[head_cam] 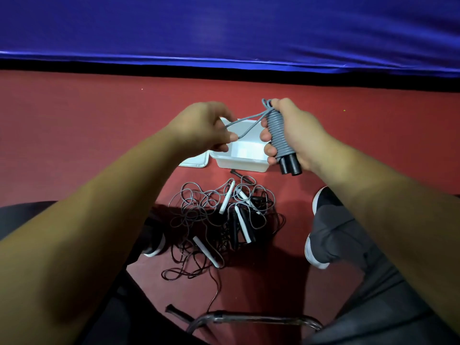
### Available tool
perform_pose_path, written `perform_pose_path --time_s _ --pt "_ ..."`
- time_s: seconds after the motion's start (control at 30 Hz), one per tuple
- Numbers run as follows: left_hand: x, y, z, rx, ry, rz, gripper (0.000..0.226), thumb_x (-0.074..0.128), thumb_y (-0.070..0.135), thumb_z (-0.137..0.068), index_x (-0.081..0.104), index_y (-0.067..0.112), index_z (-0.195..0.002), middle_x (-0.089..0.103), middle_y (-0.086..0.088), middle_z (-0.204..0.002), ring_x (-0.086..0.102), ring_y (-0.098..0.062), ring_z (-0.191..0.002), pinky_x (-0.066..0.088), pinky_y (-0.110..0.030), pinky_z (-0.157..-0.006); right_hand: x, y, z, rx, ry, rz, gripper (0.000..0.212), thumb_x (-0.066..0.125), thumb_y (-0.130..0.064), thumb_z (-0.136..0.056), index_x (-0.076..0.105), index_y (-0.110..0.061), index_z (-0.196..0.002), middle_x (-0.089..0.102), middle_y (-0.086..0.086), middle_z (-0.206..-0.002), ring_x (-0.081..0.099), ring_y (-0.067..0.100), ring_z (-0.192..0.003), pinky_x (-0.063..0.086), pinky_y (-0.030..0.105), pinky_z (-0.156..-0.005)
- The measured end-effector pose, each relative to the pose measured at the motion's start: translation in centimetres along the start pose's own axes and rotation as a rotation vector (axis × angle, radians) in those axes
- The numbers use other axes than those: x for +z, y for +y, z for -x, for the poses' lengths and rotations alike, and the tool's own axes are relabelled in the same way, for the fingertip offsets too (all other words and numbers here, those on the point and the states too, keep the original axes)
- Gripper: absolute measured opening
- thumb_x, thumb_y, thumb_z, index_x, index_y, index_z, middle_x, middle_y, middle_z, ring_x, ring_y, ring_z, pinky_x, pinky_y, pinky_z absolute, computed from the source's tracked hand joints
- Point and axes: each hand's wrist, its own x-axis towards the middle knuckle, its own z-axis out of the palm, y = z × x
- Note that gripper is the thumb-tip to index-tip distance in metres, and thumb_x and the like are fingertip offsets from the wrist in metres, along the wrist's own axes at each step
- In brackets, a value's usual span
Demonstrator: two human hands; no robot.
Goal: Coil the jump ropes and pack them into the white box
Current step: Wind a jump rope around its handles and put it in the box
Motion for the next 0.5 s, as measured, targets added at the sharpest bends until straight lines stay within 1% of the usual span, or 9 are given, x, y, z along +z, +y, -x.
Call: perform_pose_path --time_s 0.03,0.07,0.13,0.2,0.27,0.3,0.37,0.43,0.5 --pt "0.0 -0.1 -0.1 0.049 -0.003 -0.187 0.028 0.078 0.014 -0.094 0.069 0.015 -0.12 0.069 0.003 -0.069 0.076 -0.018 -0.072 0.064 -0.038 -0.079 0.0 -0.1 0.2 0.018 -0.054 -0.009 0.042 0.048 -0.054 -0.104 0.059 -0.015 -0.093 0.055 0.005 -0.068 0.045 0.022 -0.046 0.045 0.031 -0.051" --pt "-0.1 -0.3 -0.2 0.085 0.001 -0.322 0.023 0.076 0.019 -0.095 0.072 0.017 -0.118 0.069 0.006 -0.069 0.075 -0.015 -0.071 0.061 -0.035 -0.079 0.0 -0.2 0.4 0.041 -0.117 -0.016 0.042 0.047 -0.054 -0.104 0.058 -0.015 -0.093 0.053 0.005 -0.068 0.044 0.022 -0.045 0.044 0.031 -0.05" --pt "-0.1 -0.6 -0.5 0.133 0.004 -0.415 0.017 0.073 0.023 -0.098 0.076 0.019 -0.114 0.069 0.008 -0.073 0.073 -0.013 -0.07 0.057 -0.033 -0.078 0.1 -0.3 1.0 0.083 -0.256 -0.008 0.044 0.044 -0.055 -0.106 0.056 -0.015 -0.092 0.049 0.005 -0.067 0.04 0.02 -0.043 0.041 0.029 -0.048" --pt "0.0 -0.9 -0.7 0.237 0.01 -0.506 0.015 0.069 0.022 -0.1 0.078 0.016 -0.11 0.073 0.0 -0.084 0.07 -0.022 -0.077 0.052 -0.035 -0.079 0.3 -0.3 1.6 0.128 -0.375 0.021 0.045 0.042 -0.055 -0.106 0.057 -0.015 -0.09 0.046 0.005 -0.067 0.038 0.019 -0.041 0.04 0.028 -0.046" --pt "0.4 -1.4 -1.1 0.388 0.02 -0.645 0.015 0.066 0.018 -0.101 0.077 0.011 -0.107 0.071 -0.01 -0.094 0.064 -0.033 -0.089 0.042 -0.037 -0.078 0.4 -0.2 2.0 0.176 -0.465 0.056 0.046 0.041 -0.055 -0.106 0.057 -0.016 -0.089 0.044 0.005 -0.067 0.037 0.019 -0.039 0.038 0.027 -0.045" --pt "0.5 -1.6 -1.1 0.448 0.037 -0.674 0.013 0.065 0.014 -0.099 0.076 0.01 -0.105 0.066 -0.011 -0.093 0.063 -0.036 -0.089 0.041 -0.038 -0.076 0.4 -0.2 2.1 0.194 -0.497 0.074 0.046 0.04 -0.055 -0.106 0.057 -0.015 -0.09 0.043 0.005 -0.066 0.036 0.018 -0.039 0.038 0.026 -0.044" --pt "0.9 -2.0 -0.9 0.52 0.075 -0.678 0.014 0.063 0.005 -0.096 0.074 0.012 -0.102 0.057 -0.007 -0.09 0.063 -0.036 -0.082 0.044 -0.038 -0.071 0.4 -0.2 2.4 0.224 -0.537 0.117 0.047 0.039 -0.054 -0.106 0.058 -0.013 -0.093 0.043 0.007 -0.065 0.037 0.018 -0.038 0.039 0.025 -0.042" --pt "1.2 -2.1 -0.6 0.542 0.05 -0.677 0.021 0.059 0.0 -0.092 0.073 0.014 -0.098 0.057 -0.007 -0.092 0.063 -0.035 -0.079 0.05 -0.04 -0.069 0.4 -0.1 2.6 0.261 -0.572 0.18 0.051 0.039 -0.053 -0.107 0.062 -0.008 -0.098 0.045 0.008 -0.064 0.038 0.018 -0.037 0.039 0.025 -0.042" --pt "1.2 -1.6 -0.4 0.563 -0.018 -0.659 0.026 0.054 0.002 -0.087 0.074 0.015 -0.097 0.06 -0.008 -0.096 0.064 -0.034 -0.082 0.053 -0.045 -0.072 0.5 0.5 2.6 0.303 -0.623 0.24 0.058 0.039 -0.053 -0.108 0.067 -0.002 -0.107 0.047 0.01 -0.064 0.039 0.018 -0.036 0.041 0.026 -0.042"
